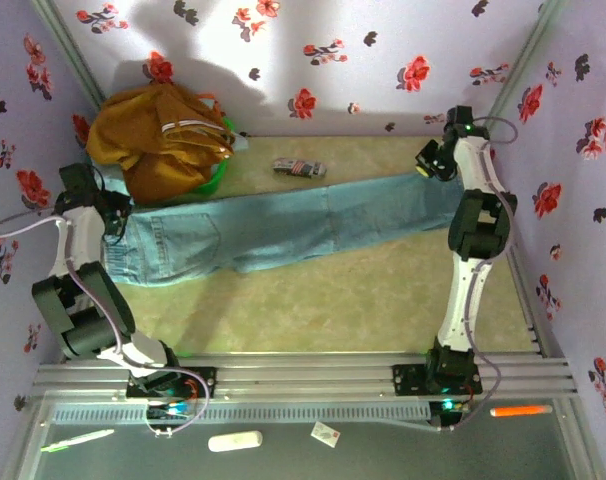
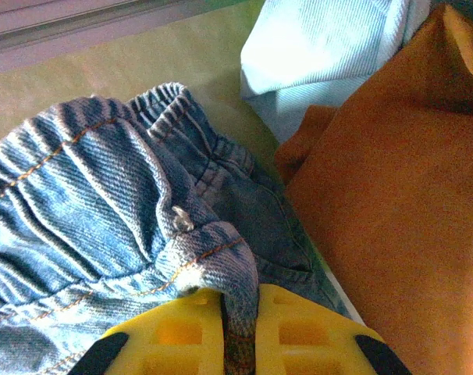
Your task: Fold and stack the trousers
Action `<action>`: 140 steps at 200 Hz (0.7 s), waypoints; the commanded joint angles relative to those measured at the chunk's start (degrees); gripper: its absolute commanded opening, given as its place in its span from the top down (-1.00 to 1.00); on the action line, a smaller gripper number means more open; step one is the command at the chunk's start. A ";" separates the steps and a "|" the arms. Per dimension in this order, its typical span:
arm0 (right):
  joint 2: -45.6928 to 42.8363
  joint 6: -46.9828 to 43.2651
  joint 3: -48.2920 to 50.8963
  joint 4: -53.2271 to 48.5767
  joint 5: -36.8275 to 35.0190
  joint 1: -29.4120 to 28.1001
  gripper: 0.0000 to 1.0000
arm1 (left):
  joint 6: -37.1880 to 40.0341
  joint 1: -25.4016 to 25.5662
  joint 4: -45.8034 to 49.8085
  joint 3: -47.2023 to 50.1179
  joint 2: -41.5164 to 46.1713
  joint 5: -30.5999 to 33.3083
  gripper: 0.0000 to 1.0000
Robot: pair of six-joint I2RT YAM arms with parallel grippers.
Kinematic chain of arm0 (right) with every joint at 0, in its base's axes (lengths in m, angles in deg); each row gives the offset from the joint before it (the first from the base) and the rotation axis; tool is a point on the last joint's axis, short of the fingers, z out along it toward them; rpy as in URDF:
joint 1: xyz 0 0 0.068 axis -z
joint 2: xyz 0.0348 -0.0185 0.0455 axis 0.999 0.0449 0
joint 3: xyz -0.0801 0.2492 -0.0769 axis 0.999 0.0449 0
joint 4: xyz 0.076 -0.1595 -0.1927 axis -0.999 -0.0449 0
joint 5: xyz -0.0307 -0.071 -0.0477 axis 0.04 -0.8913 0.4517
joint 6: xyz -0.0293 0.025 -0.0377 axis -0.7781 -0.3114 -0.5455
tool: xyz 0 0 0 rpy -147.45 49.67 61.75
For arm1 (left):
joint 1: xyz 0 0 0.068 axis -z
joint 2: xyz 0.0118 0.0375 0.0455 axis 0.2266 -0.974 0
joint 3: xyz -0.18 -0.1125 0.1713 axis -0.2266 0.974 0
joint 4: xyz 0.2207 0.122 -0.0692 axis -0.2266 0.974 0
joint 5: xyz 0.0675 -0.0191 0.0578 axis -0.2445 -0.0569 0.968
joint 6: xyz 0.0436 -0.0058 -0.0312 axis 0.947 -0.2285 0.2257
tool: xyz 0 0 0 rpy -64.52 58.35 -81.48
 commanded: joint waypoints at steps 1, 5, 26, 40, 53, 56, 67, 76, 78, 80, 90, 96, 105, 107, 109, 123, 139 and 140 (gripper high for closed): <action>1.15 -1.80 -3.94 -1.03 -2.68 1.37 0.33 | 3.18 -0.52 -2.19 -3.17 -0.81 4.62 0.26; 0.90 -1.91 -3.89 -1.18 -2.53 1.22 0.28 | 3.33 -0.50 -2.18 -3.00 -0.65 4.11 0.18; -3.15 -2.72 -0.85 -0.33 -2.46 0.21 0.06 | 3.63 -0.25 -1.58 -0.43 4.01 1.61 -0.38; -8.73 -2.99 4.97 2.19 -2.67 -0.83 0.01 | 3.94 -0.26 -0.51 2.94 9.82 0.96 -0.74; -15.28 -2.35 14.39 6.56 -3.52 -2.44 -0.01 | 4.86 -0.26 2.00 6.16 16.47 0.74 -0.97; -16.82 -2.02 16.58 7.66 -3.59 -2.87 -0.01 | 5.24 -0.26 2.60 6.94 18.00 0.70 -0.98; -22.02 -0.47 24.78 12.04 -3.19 -5.00 0.00 | 5.87 -0.17 3.76 11.03 23.54 0.15 -0.98; -25.22 0.98 31.02 16.10 -2.60 -7.41 0.02 | 5.33 -0.13 3.76 15.40 27.85 -0.88 -0.95; -25.94 1.28 32.29 16.98 -2.58 -8.01 0.03 | 5.06 -0.09 3.75 16.39 28.80 -1.17 -0.94; -26.58 1.61 33.57 17.76 -2.51 -8.63 0.05 | 4.82 -0.08 3.71 17.41 29.61 -1.44 -0.92; -28.63 3.56 38.79 22.40 -2.14 -12.07 0.15 | 3.82 0.01 2.35 22.06 32.65 -3.80 -0.82; -29.13 4.61 40.98 24.78 -1.31 -14.11 0.24 | 3.50 0.22 1.50 24.83 33.59 -4.80 -0.75; -28.67 6.32 43.01 27.29 -0.35 -17.44 0.40 | 2.51 0.69 -0.29 28.16 33.95 -5.73 -0.64; -28.41 6.54 43.20 27.69 -0.24 -18.21 0.42 | 2.33 0.81 -0.75 28.85 33.88 -6.14 -0.60; -28.10 6.69 43.31 27.99 -0.10 -18.91 0.46 | 2.22 0.91 -1.44 29.49 33.63 -6.55 -0.58; -24.55 7.32 41.74 28.09 0.40 -22.99 0.76 | 1.01 1.63 -5.91 32.31 30.71 -9.34 -0.43; -20.40 8.09 39.83 28.11 1.07 -25.84 1.00 | 0.06 3.89 -11.62 33.03 24.67 -10.29 -0.25; -20.08 8.16 39.79 28.22 1.06 -25.99 1.00 | -0.03 4.06 -11.98 32.99 24.21 -10.25 -0.24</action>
